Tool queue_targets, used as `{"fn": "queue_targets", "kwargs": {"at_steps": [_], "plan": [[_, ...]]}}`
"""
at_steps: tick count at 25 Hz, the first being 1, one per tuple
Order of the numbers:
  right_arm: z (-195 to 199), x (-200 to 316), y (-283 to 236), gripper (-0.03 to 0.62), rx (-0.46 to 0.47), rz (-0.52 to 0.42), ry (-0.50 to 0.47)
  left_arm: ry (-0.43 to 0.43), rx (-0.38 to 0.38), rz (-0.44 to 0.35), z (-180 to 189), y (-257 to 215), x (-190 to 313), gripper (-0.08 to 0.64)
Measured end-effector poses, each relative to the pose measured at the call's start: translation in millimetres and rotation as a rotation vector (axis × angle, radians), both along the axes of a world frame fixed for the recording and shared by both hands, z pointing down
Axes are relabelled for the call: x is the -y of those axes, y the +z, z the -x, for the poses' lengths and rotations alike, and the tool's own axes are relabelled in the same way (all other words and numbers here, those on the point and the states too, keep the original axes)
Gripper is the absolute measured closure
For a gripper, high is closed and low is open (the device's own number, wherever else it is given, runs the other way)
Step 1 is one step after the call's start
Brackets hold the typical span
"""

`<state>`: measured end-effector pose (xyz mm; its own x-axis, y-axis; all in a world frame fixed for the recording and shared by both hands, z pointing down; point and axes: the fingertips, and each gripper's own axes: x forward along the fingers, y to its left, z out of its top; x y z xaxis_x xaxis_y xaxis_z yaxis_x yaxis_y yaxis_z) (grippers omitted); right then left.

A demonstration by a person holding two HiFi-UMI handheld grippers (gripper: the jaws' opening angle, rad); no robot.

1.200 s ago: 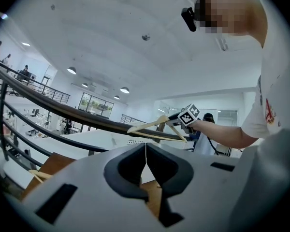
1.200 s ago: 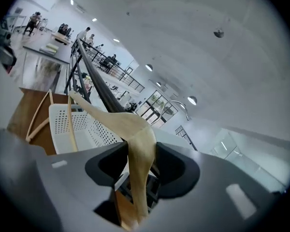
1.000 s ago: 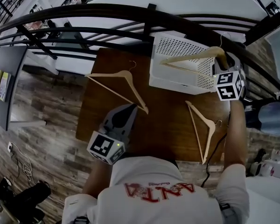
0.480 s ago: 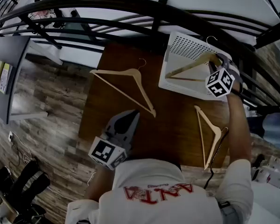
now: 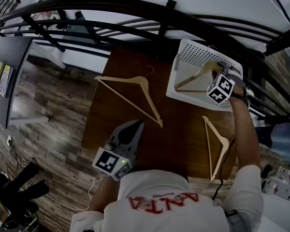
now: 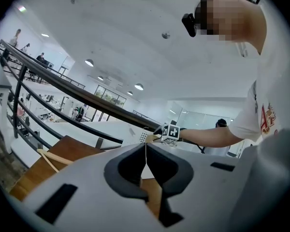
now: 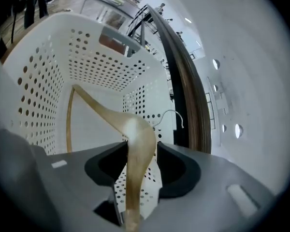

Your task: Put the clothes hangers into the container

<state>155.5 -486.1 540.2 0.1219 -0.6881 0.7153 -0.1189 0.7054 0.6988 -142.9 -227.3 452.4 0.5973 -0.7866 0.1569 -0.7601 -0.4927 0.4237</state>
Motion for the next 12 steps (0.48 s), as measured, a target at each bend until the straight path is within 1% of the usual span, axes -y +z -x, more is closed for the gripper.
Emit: {"fn": "queue_targets", "kwargs": {"at_steps": [2, 4, 6, 8, 9, 10, 12], "plan": [[-5.0, -6.8, -2.7, 0.385, -0.039, 0.002, -0.01, -0.002, 0.001, -0.003, -3.4, -4.7, -1.9, 0.549], [-0.2, -14.0, -12.0, 0.371, -0.018, -0.003, -0.003, 0.011, 0.004, -0.005, -3.6, -8.3, -6.0, 0.549], [9.4, -21.5, -28.1, 0.373, 0.022, -0.031, 0.001, 0.012, 0.001, -0.014, -0.7, -11.2, -10.0, 0.549], [17.6, -33.0, -47.9, 0.375, 0.082, -0.064, 0.006, 0.011, 0.017, -0.022, -0.4, -15.6, -14.0, 0.549], [20.9, -40.5, -58.4, 0.389, 0.126, -0.08, 0.015, 0.017, 0.033, -0.026, -1.8, -18.7, -16.3, 0.549], [23.7, -49.2, -69.1, 0.405, 0.18, -0.097, 0.03, 0.022, 0.045, -0.034, -3.8, -22.3, -18.9, 0.549], [26.9, -69.2, -91.1, 0.469, 0.315, -0.134, 0.075, 0.032, 0.057, -0.059, -9.2, -30.3, -24.3, 0.549]]}}
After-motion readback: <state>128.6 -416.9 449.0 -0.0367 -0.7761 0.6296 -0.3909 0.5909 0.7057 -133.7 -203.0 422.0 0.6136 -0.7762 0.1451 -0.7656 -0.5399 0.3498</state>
